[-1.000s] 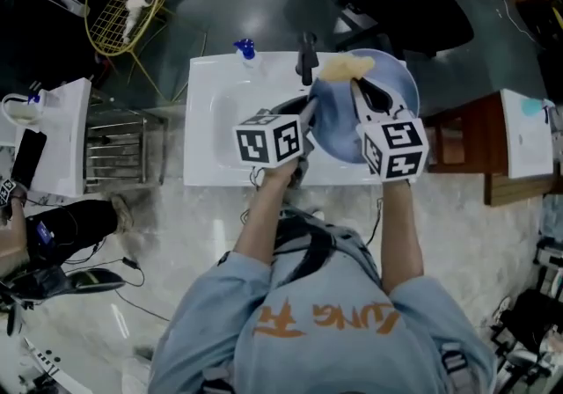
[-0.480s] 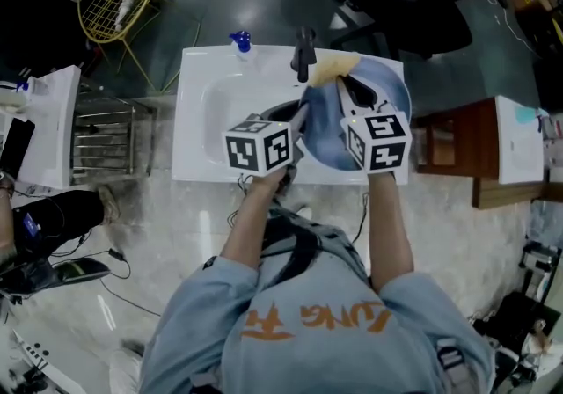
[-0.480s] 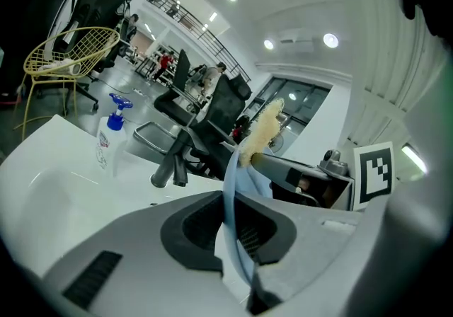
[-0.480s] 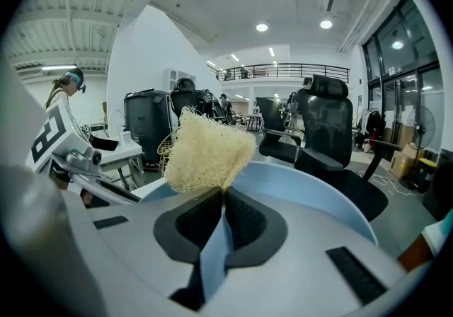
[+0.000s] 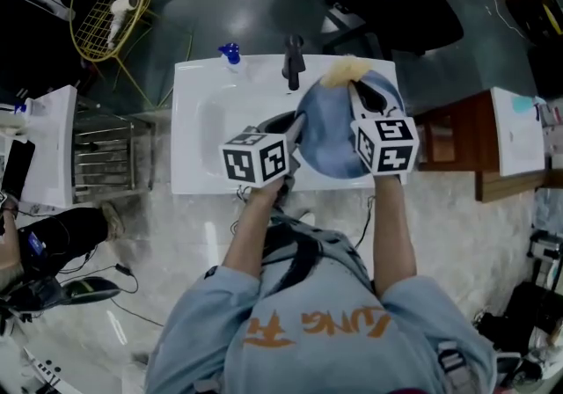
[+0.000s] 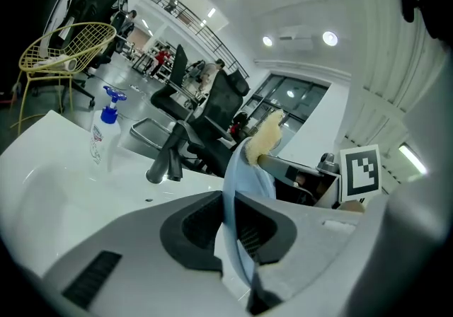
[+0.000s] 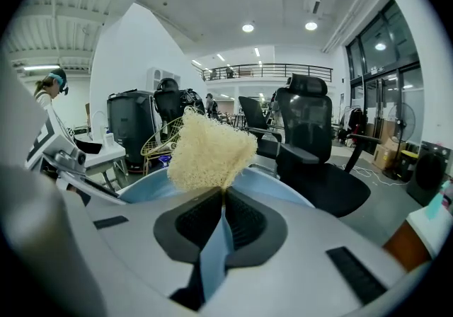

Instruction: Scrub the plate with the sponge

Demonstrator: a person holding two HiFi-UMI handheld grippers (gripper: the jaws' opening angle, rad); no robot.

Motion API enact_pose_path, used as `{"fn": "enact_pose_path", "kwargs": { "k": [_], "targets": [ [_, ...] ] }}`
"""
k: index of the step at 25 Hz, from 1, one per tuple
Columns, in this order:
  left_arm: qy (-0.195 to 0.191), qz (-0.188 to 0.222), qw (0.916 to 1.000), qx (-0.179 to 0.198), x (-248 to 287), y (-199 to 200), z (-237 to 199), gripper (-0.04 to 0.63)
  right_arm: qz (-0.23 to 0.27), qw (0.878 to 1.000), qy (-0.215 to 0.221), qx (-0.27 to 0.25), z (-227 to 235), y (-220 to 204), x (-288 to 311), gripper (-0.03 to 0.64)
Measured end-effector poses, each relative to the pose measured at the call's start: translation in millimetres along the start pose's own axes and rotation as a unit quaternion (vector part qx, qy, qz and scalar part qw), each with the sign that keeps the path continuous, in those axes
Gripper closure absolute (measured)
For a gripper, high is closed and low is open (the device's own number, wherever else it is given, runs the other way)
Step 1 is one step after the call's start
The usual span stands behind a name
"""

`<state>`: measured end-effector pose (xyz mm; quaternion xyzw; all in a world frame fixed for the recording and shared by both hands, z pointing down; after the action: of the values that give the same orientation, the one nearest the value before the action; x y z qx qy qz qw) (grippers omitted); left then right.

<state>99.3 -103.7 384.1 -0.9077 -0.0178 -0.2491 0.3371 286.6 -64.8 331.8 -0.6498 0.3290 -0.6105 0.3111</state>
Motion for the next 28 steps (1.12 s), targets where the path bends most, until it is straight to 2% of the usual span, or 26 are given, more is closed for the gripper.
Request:
{"fn": "enact_pose_path", "kwargs": {
  "k": [10, 18, 24, 28],
  "targets": [
    [-0.007, -0.003, 0.9999, -0.01, 7, -4, 3, 0.562, -0.01, 0.997, -0.054, 0.047, 43, -27, -21, 0.598],
    [-0.008, -0.001, 0.9998, -0.019, 12, -6, 3, 0.56, -0.025, 0.994, -0.076, 0.074, 62, -57, -37, 0.598],
    [-0.005, -0.004, 0.9999, -0.014, 15, -9, 5, 0.56, -0.032, 0.992, -0.085, 0.093, 67, -70, -43, 0.598],
    [-0.003, -0.002, 0.9998, -0.018, 15, -9, 5, 0.56, -0.012, 0.993, -0.067, 0.096, 62, -57, -49, 0.598]
  ]
}}
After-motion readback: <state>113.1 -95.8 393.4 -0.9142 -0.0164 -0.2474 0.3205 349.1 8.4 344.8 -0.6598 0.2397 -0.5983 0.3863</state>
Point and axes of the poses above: the fingertips, and each gripper's own axes: x forward along the fingers, z to its right, y out of its top, the point moved 8 cm from there along -x, backward along the fingers, and after that the axes turned 9 degrees about -z, right-handed, at the moved point
